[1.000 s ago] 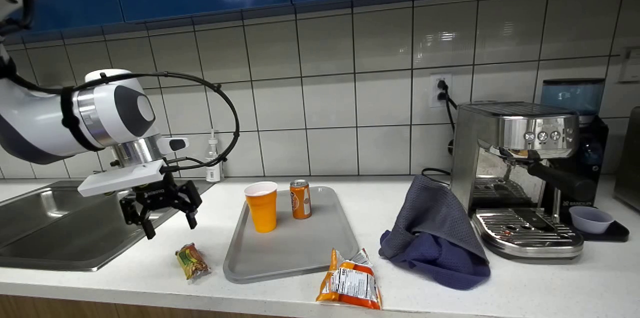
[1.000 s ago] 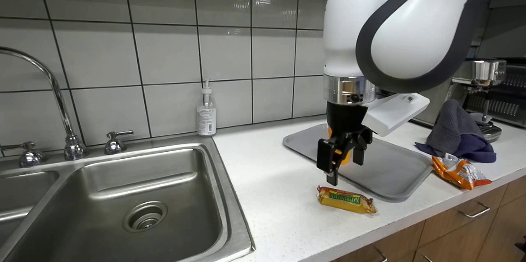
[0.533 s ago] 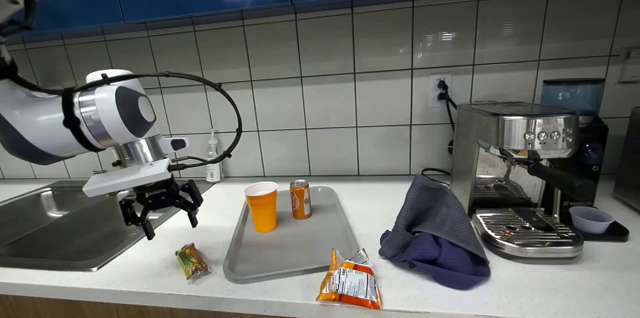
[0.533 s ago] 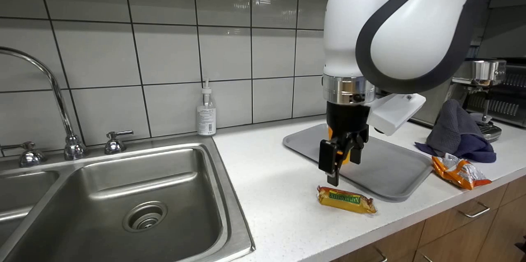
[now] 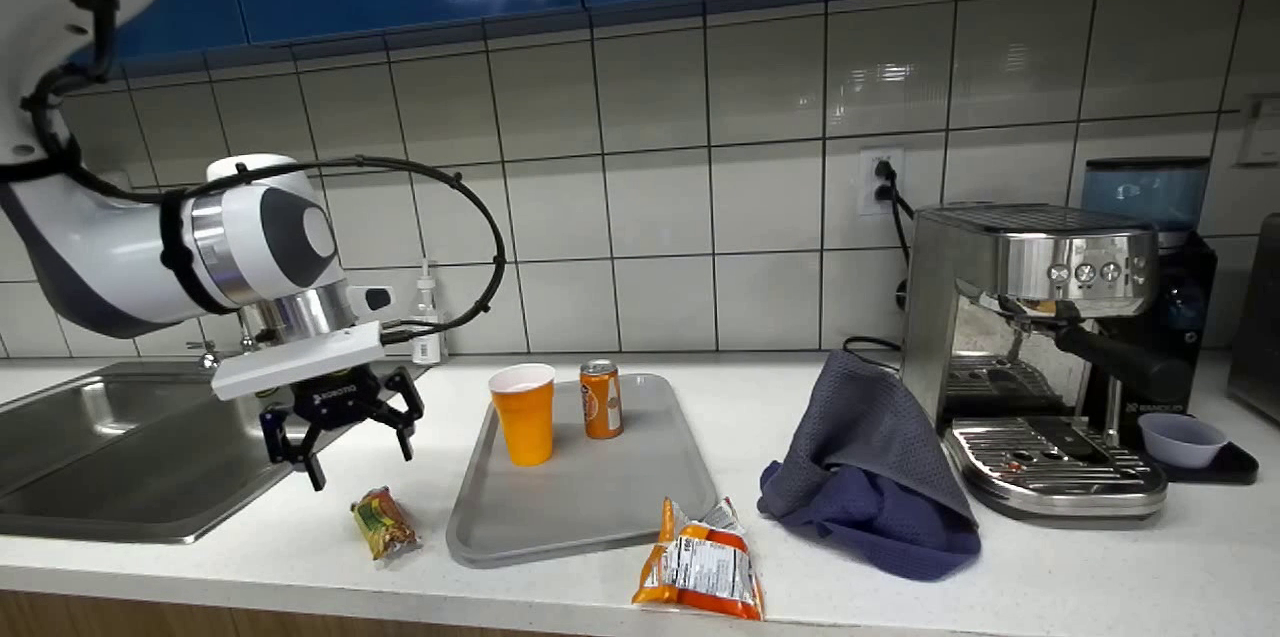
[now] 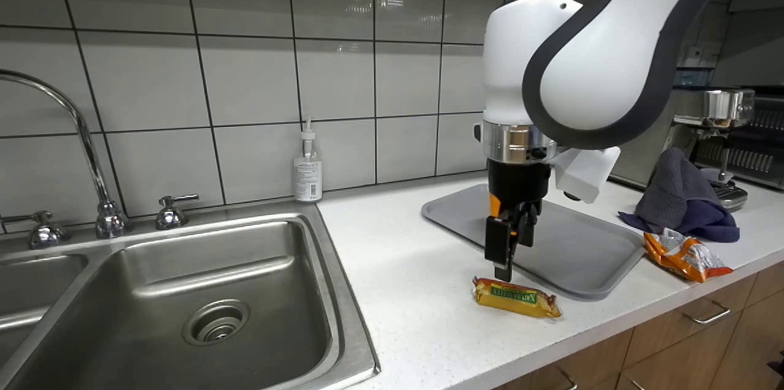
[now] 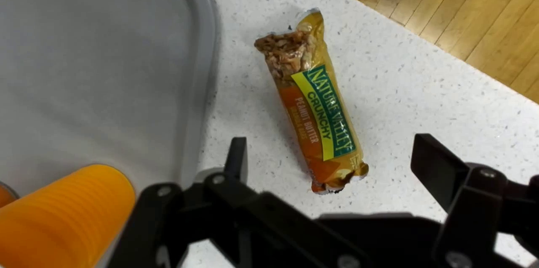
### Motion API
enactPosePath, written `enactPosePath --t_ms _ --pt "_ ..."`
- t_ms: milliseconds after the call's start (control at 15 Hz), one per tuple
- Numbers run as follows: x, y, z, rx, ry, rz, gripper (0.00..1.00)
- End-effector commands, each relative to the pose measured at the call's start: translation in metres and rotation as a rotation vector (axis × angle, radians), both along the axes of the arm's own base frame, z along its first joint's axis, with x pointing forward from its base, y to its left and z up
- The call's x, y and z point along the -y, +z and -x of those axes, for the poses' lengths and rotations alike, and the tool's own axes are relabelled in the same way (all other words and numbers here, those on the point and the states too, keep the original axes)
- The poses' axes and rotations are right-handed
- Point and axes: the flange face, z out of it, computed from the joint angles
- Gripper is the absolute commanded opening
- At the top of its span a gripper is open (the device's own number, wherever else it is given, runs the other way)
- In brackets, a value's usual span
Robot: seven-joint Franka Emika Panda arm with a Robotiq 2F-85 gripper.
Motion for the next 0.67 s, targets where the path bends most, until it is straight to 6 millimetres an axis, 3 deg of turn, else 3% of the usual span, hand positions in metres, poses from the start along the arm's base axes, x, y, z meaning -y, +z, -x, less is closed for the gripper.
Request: enactPosePath --t_ms 0,600 --pt "0.000 -0.012 -0.016 -0.022 0.070 -0.012 1.00" --pt "-0.007 -0.039 -0.020 -0.090 0.162 -0.019 1.00"
